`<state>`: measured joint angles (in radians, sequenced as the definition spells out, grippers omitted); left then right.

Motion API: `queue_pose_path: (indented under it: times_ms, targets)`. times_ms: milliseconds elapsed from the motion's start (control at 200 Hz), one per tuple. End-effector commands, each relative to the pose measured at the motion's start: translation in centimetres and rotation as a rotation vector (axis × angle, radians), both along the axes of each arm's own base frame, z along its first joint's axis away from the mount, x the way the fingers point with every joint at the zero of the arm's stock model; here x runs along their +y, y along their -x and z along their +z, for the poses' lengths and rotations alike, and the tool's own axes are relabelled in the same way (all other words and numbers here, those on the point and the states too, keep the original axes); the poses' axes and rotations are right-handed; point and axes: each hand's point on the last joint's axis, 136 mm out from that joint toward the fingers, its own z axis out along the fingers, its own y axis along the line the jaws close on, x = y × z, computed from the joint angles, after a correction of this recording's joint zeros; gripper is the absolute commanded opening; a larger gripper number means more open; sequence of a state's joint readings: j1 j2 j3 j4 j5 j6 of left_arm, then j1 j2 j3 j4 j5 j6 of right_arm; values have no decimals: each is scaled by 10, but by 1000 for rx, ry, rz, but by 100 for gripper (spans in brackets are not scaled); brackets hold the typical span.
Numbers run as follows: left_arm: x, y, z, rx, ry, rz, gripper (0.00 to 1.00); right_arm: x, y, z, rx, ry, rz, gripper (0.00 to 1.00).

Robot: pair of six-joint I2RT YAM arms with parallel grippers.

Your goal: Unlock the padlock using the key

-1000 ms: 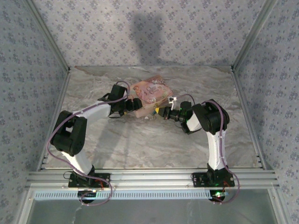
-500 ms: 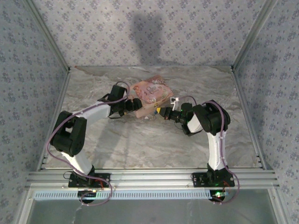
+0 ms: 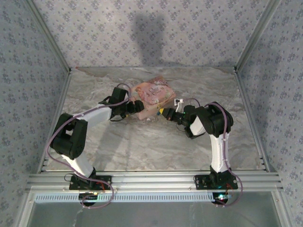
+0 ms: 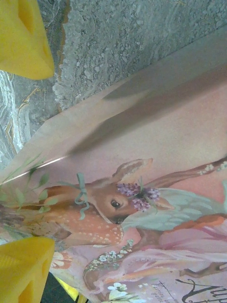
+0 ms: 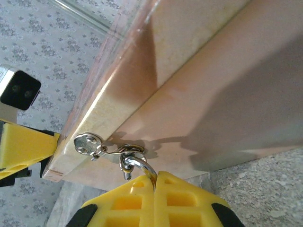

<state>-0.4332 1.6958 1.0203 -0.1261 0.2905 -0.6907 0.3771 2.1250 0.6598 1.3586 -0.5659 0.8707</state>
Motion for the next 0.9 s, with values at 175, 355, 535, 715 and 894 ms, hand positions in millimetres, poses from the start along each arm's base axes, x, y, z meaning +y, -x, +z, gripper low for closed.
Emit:
queue_pose_path:
  times_ms: [175,355,535,715,894]
  targets:
    - [6,22,-18,76,-39,-13,85,-14,-18,25,33,-100,-158,0]
    - [5,23,-19,77,-37,-16,85,-11,-19,24,69,-124,-177,0]
    - [5,24,-24,83,-36,-13,85,-14,-21,19,112,-151,-210,0]
    - [5,24,-26,86,-37,-11,85,-17,-22,15,147,-172,-236,0]
    - [5,24,-25,83,-35,-10,85,-23,-23,13,155,-160,-260,0]
